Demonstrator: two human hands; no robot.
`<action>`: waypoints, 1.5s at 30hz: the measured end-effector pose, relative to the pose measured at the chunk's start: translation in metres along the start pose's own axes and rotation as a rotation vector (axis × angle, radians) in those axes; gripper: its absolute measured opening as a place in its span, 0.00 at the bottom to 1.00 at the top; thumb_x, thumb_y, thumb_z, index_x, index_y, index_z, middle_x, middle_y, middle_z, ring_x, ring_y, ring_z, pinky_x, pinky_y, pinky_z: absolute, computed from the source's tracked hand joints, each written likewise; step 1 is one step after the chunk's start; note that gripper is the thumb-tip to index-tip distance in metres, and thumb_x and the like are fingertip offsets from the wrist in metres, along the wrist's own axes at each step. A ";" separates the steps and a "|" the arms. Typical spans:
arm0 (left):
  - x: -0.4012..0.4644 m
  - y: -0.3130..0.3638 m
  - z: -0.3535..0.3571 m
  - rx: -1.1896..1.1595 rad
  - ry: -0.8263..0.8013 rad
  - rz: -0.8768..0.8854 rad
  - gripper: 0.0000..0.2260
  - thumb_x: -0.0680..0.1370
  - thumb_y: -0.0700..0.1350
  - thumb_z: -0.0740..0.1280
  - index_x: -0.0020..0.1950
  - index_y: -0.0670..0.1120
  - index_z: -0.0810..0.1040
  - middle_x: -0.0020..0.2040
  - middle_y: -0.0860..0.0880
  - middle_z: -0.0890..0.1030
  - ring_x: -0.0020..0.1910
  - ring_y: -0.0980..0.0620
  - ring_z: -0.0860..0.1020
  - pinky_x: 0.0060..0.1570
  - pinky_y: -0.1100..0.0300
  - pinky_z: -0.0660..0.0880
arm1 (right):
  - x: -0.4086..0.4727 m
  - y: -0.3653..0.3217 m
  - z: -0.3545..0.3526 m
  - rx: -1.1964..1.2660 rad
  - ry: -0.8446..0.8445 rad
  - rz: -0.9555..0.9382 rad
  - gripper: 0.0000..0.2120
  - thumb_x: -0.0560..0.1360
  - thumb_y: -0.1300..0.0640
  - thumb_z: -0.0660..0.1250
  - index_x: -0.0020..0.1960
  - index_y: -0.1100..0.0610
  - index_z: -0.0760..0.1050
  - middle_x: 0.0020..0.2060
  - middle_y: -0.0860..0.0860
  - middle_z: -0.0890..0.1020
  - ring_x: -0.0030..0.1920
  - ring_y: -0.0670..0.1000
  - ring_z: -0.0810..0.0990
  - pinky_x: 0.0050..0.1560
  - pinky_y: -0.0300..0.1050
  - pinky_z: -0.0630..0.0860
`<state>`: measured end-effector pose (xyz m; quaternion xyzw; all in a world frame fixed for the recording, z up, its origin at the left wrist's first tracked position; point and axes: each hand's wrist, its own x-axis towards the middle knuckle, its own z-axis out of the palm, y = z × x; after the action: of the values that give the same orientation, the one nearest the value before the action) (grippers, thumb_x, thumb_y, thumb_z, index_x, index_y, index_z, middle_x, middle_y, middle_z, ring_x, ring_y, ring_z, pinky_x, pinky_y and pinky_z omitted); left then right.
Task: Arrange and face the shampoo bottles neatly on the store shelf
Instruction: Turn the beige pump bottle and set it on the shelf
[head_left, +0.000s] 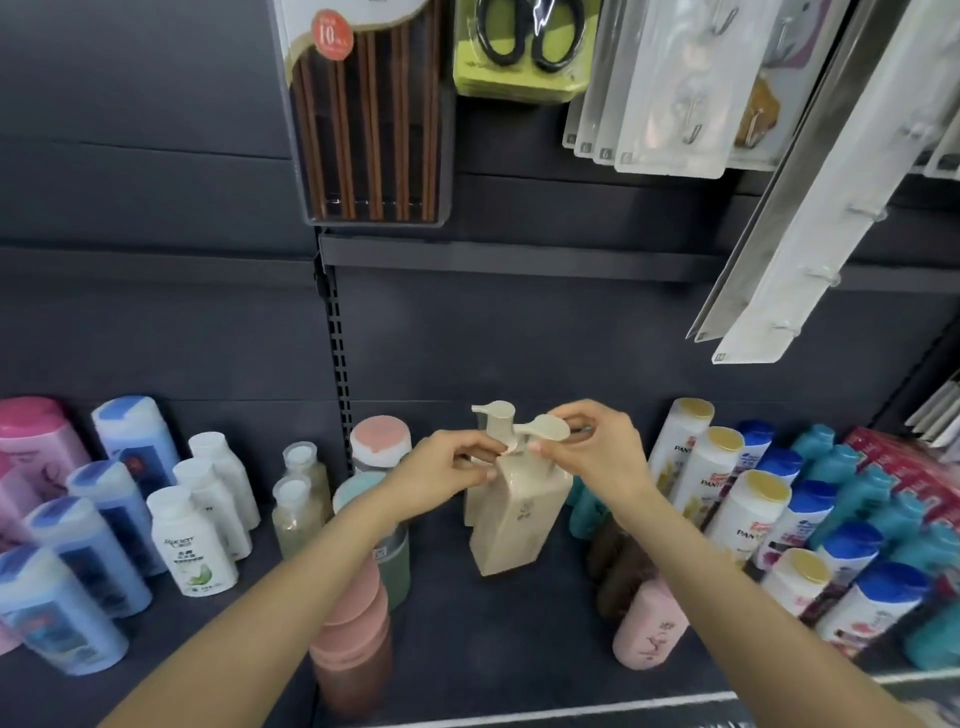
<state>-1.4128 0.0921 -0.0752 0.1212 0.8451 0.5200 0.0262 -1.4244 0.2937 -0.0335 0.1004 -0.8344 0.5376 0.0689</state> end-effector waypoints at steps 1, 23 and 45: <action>0.005 -0.005 0.001 0.051 0.041 0.001 0.12 0.74 0.42 0.69 0.53 0.58 0.79 0.53 0.55 0.82 0.52 0.57 0.80 0.59 0.51 0.75 | 0.001 0.005 0.005 -0.021 0.014 0.020 0.17 0.61 0.56 0.80 0.47 0.58 0.80 0.39 0.44 0.81 0.40 0.43 0.81 0.39 0.30 0.76; 0.050 -0.021 -0.014 0.793 -0.043 0.111 0.28 0.78 0.35 0.58 0.76 0.50 0.56 0.76 0.54 0.57 0.74 0.53 0.56 0.71 0.63 0.53 | 0.026 0.050 0.046 -0.367 -0.164 0.013 0.19 0.65 0.50 0.77 0.52 0.53 0.78 0.47 0.50 0.77 0.48 0.48 0.77 0.49 0.39 0.74; 0.065 -0.031 -0.006 0.605 0.039 0.073 0.28 0.77 0.30 0.58 0.75 0.50 0.61 0.75 0.55 0.60 0.73 0.55 0.57 0.64 0.74 0.47 | 0.023 0.054 0.030 -0.358 -0.288 -0.029 0.20 0.67 0.56 0.76 0.57 0.55 0.78 0.46 0.52 0.83 0.48 0.48 0.81 0.53 0.44 0.77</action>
<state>-1.4824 0.0882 -0.0948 0.1436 0.9571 0.2476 -0.0460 -1.4603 0.2859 -0.0885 0.1743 -0.9162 0.3600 -0.0266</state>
